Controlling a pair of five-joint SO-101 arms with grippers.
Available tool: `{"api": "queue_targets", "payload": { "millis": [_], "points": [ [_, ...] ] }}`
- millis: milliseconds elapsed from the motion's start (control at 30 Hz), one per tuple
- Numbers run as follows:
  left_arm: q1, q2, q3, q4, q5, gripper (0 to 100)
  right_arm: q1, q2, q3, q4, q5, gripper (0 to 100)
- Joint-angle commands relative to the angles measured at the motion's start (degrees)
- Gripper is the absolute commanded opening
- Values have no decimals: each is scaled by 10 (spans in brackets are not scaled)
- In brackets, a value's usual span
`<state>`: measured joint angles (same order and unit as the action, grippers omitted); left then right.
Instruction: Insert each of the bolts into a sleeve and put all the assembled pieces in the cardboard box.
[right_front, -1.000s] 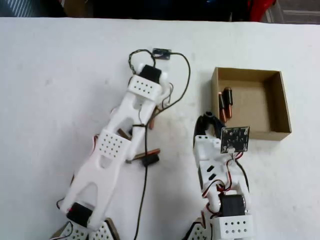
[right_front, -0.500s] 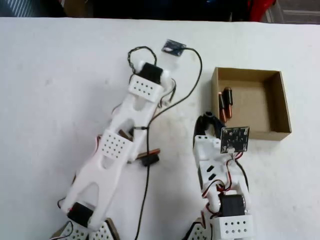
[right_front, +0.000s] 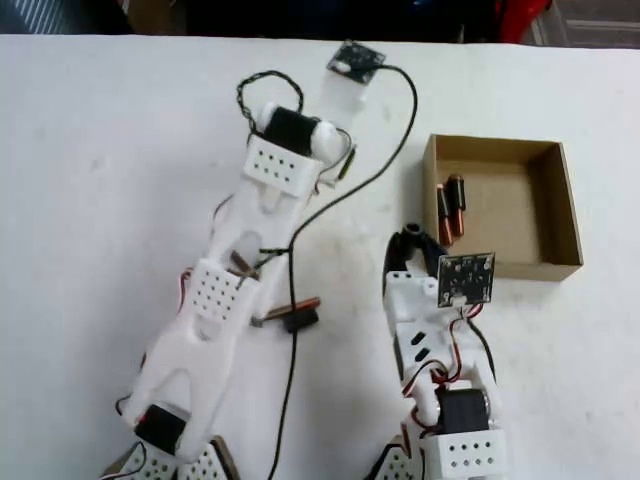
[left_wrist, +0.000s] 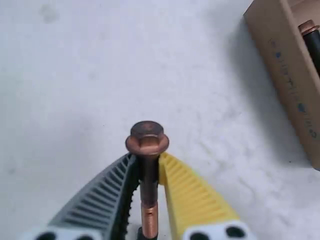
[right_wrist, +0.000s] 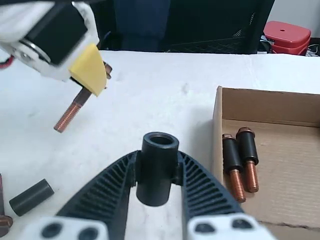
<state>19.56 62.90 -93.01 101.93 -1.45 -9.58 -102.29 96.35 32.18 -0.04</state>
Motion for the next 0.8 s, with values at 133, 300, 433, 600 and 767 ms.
{"api": "queue_targets", "payload": {
  "millis": [133, 300, 433, 600, 767],
  "points": [
    [-20, -113, -24, 8, -32, 21, -5, -7, 5, 0, -4, 17],
    [-45, -147, -24, 8, -32, 21, -6, -7, 5, 0, -4, 17],
    [-48, -180, -24, 8, -60, 21, -6, -7, 5, -1, -4, 17],
    [-51, -221, -23, 8, -70, 21, -6, -7, 5, -1, -4, 17],
    [-54, -287, 62, 8, -71, 21, -6, -7, 5, -1, -4, 17]
  ]
}}
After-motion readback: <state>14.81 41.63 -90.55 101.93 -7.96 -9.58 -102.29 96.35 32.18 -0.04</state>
